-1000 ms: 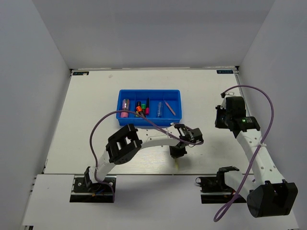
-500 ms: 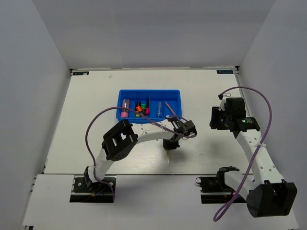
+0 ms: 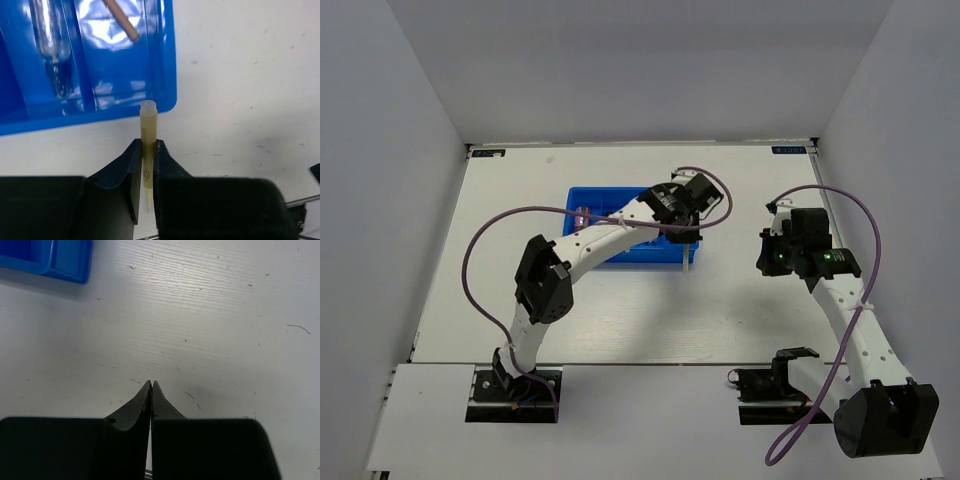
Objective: Sort the stationery into containers
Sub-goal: Place the stationery into the container
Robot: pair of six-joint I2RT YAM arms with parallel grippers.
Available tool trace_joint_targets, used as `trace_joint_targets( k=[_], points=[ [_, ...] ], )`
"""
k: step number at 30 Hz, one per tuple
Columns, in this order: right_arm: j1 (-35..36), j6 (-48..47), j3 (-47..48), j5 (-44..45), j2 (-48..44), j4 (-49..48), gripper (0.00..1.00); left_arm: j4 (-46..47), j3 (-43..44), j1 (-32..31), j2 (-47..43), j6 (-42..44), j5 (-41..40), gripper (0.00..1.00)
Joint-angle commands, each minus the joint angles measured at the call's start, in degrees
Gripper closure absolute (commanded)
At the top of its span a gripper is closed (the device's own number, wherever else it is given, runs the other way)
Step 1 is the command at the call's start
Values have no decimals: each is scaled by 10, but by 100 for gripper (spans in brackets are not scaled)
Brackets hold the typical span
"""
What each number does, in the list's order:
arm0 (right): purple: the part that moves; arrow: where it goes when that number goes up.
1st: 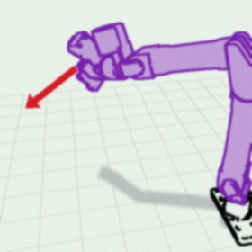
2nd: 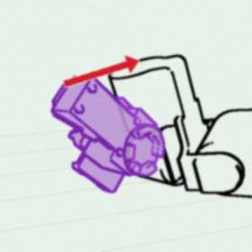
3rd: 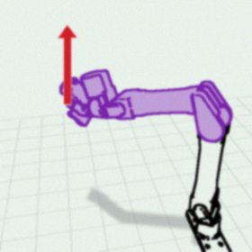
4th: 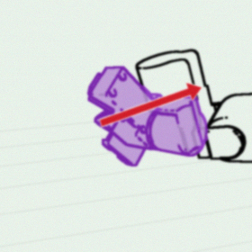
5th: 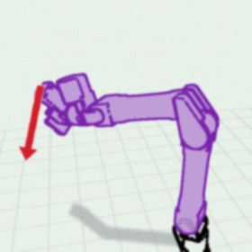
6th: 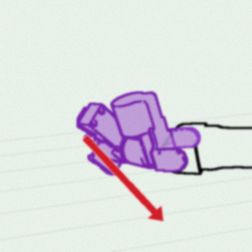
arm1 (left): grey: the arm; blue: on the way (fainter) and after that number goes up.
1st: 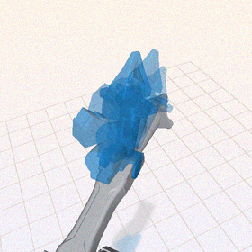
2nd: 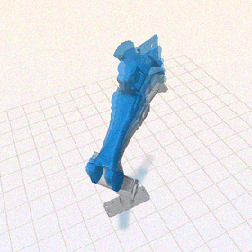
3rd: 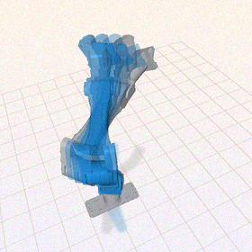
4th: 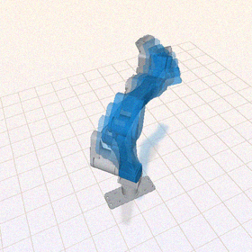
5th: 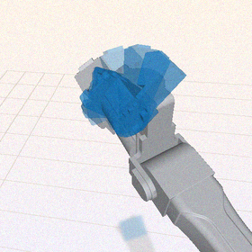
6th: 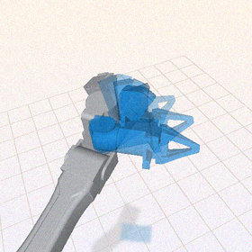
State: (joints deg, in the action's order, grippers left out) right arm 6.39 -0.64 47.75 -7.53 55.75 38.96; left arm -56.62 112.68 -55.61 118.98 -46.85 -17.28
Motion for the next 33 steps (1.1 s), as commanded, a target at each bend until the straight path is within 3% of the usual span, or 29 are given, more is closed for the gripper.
trace_joint_targets(
  k=[1,9,14,18,19,20,24,25,30,31,33],
  points=[
    [-2,-10,-5,-13,-4,-11,100,34,43,30,-21,45,20,99],
    [-2,-10,-10,-13,-3,-13,100,110,104,104,56,81,58,99],
    [-2,-9,-10,-12,-2,-15,94,128,113,132,85,66,73,98],
    [-4,-10,-13,-10,-1,-17,91,153,91,143,99,60,99,87],
    [-2,-10,-12,-10,-1,-17,88,159,87,144,101,60,105,81],
    [-2,-12,-13,-10,0,-18,77,166,82,145,103,55,113,72],
    [-2,-16,-14,-13,8,-16,52,187,78,144,103,54,133,47],
    [-2,-17,-14,-15,9,-16,50,188,78,146,99,53,133,42],
    [-2,-28,-13,-49,7,-11,31,191,57,145,52,73,135,37],
    [-1,-32,-14,-62,6,-9,22,194,46,146,26,78,138,39],
    [-2,-35,-20,-73,1,-13,13,229,-35,146,-30,123,196,44]
  ],
)
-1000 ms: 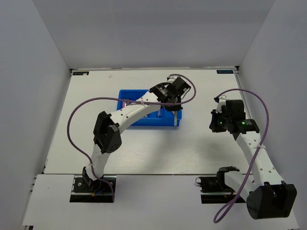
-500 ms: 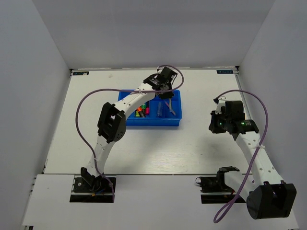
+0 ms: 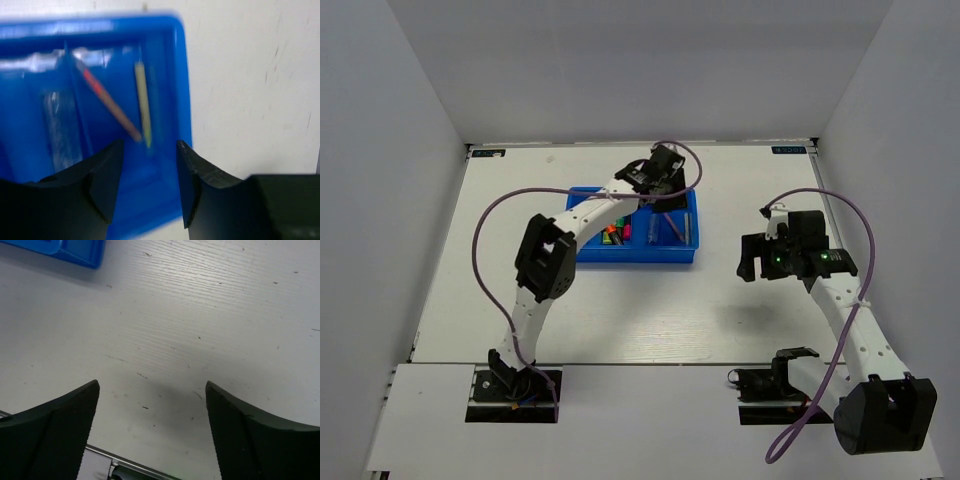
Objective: Sort the stationery into containers
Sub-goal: Place the stationery into the container
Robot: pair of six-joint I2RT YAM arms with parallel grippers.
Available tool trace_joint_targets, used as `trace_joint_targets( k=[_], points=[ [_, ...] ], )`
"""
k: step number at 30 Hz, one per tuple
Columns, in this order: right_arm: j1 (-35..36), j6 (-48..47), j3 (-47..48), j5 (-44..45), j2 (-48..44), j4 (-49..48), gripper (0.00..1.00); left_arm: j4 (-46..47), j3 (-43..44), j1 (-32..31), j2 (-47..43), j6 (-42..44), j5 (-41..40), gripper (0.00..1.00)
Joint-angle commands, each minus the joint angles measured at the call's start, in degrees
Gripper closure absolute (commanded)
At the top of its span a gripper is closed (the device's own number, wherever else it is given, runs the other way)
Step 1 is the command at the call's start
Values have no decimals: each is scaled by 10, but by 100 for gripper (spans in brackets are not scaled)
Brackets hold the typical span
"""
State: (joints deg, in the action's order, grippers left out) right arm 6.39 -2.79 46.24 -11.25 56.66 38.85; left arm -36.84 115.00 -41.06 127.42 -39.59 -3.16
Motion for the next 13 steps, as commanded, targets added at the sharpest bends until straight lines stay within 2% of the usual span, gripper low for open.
trace_joint_targets(
  k=[1,2,3,5,6,7,9,11,12,13],
  points=[
    [-2,-15,-5,-38,-13,-20,10,47,-88,-1,-164,63,74,44],
    [-2,-13,-9,-33,-17,-24,10,70,-153,0,-189,75,95,39],
    [-2,-6,-12,-27,-19,-30,10,81,-219,-2,-273,93,117,29],
    [-2,19,-14,2,-27,-46,10,71,-314,-6,-333,137,86,0],
    [-2,24,-18,10,-30,-52,10,55,-371,-18,-420,148,44,0],
    [-2,24,-21,17,-30,-59,10,52,-400,-22,-450,172,7,0],
    [-2,41,-19,23,-24,-62,10,34,-496,-25,-533,188,-16,0],
    [-2,34,-18,4,-24,-62,10,13,-551,-6,-605,191,-31,0],
    [-1,32,-19,-1,-23,-64,10,11,-581,0,-671,194,-34,0],
    [1,31,-27,-4,-26,-70,10,7,-607,19,-691,199,-40,0]
  ],
)
